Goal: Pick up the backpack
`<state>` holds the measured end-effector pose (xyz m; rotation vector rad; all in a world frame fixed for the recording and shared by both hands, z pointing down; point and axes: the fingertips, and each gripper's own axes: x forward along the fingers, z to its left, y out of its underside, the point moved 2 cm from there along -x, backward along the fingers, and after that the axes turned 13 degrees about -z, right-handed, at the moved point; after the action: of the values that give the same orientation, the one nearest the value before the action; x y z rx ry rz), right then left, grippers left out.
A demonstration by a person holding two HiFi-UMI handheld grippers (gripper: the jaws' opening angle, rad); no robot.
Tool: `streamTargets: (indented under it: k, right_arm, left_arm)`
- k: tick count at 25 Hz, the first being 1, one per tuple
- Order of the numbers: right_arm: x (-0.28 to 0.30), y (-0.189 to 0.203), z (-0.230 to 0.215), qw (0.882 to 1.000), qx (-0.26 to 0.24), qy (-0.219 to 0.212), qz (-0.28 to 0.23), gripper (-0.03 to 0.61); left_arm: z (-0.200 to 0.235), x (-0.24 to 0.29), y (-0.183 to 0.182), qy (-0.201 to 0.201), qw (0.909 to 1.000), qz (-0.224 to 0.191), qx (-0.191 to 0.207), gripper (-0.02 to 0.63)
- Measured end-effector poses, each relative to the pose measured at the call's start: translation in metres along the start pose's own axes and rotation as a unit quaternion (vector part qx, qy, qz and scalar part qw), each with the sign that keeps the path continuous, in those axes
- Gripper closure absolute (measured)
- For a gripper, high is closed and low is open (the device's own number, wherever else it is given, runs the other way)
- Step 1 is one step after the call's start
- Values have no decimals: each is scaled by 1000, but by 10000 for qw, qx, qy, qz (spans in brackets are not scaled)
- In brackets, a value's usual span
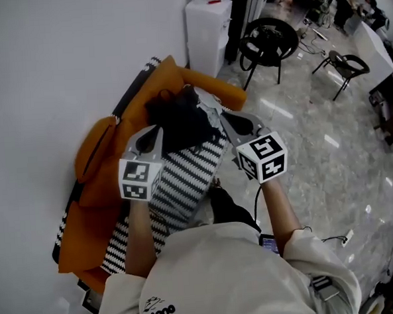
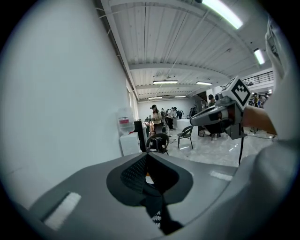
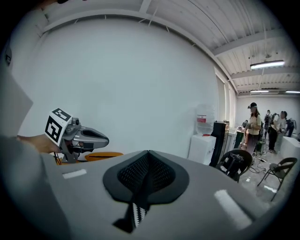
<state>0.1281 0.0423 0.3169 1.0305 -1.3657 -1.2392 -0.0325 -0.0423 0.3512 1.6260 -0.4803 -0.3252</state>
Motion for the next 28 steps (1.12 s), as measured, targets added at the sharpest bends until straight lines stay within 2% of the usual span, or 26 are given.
streamTargets:
  k: [8,13,22,27,28]
  right_arm:
    - [89,24,-65,9979,108,-508,396,575]
    - [140,38,-94,9945,119,-881,556,575]
    - [233,82,-94,9763,246,-1921,968,557]
    - [283,117,-91,9640,233,-2272,1363,537]
    - [291,123,-90,9621,213,-2318,1422,535]
  left_arm:
    - [50,85,33,-432,9978,400,-301,603]
    - [75,121,65,-809,9929,705,-518,603]
    - [115,153,139,-1252,9790,1248,-1016,603]
    - [135,166,183,-1361,9688,1569,-1350,601]
    - [138,168,191,-1380,9668,1619,-1415,585]
